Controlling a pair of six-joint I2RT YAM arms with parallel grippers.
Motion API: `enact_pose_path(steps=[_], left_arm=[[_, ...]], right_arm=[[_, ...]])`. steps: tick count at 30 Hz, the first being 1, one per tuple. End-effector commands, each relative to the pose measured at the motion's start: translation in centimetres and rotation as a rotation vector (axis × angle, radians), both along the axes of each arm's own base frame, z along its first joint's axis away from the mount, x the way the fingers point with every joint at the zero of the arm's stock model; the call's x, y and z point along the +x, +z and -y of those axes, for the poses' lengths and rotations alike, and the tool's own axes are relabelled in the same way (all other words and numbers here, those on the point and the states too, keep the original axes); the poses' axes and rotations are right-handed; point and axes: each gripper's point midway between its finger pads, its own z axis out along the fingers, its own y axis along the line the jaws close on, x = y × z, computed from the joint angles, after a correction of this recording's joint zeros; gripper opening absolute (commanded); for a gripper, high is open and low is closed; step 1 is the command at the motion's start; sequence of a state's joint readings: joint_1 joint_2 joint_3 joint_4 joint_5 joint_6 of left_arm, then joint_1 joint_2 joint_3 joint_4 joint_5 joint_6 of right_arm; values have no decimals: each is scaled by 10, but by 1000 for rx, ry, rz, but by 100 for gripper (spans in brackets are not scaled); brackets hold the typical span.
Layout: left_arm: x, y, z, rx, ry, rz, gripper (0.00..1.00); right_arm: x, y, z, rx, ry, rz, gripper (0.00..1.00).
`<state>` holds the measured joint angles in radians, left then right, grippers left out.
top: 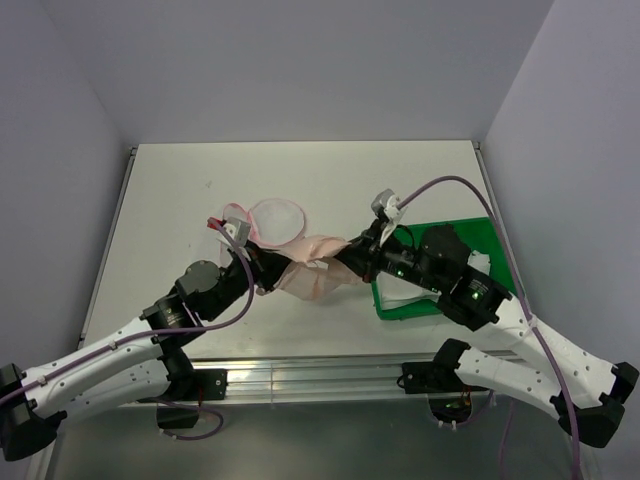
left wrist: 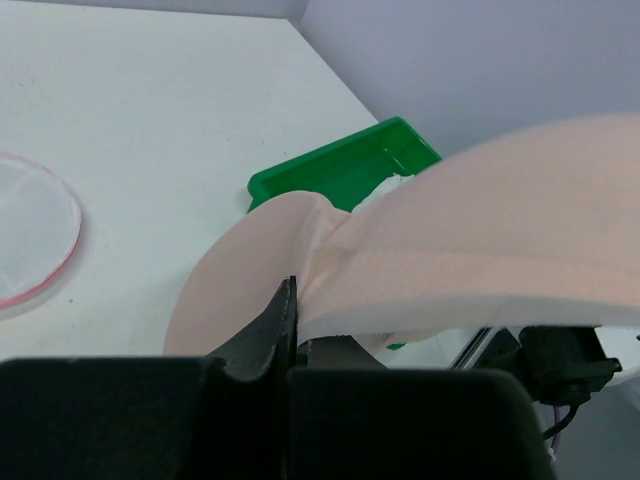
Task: Place the bra in the laundry bag and zip it closed
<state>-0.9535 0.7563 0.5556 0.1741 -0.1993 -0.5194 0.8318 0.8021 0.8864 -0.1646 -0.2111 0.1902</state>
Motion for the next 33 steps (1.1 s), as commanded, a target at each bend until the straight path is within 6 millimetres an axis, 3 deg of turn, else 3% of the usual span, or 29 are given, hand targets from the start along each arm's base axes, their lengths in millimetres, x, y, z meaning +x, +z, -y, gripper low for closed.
enact_pose_path(steps=[1,2,3,5,6,7,10,16,19,23,27,33], left_arm=[[2,42,0,-126,9,56,0],[2,52,0,-151,2,66,0],[-1,60,3,-179,-22,67,0],[0,73,2,-214,-38,78,0],[0,79,3,-240,-52,72,0],[-1,82,2,-248,-76,78,0],[0,85,0,-263,-88,74,0],[-1,75,-4,-222,-81,61,0],[-7,70,1,-207,-121,54,0],[-24,68,10,-201,-231,69,0],[-51,75,21,-198,-403,114,0],[-56,72,18,-172,-414,128,0]], right_arm=[[-29,16,-14,88,162,115,8],[-39,11,-17,84,196,110,11],[-43,3,-20,71,216,98,25],[-57,-20,-25,19,266,61,37],[-59,-25,-25,5,265,52,52],[-58,-35,-24,-10,253,40,58],[-56,-35,-17,11,213,51,70],[-54,-14,-10,37,189,106,81],[-42,-4,-11,21,138,129,89],[-20,1,-20,-55,102,189,99],[-10,18,-26,-110,126,263,100],[-27,44,-30,-108,247,332,100]])
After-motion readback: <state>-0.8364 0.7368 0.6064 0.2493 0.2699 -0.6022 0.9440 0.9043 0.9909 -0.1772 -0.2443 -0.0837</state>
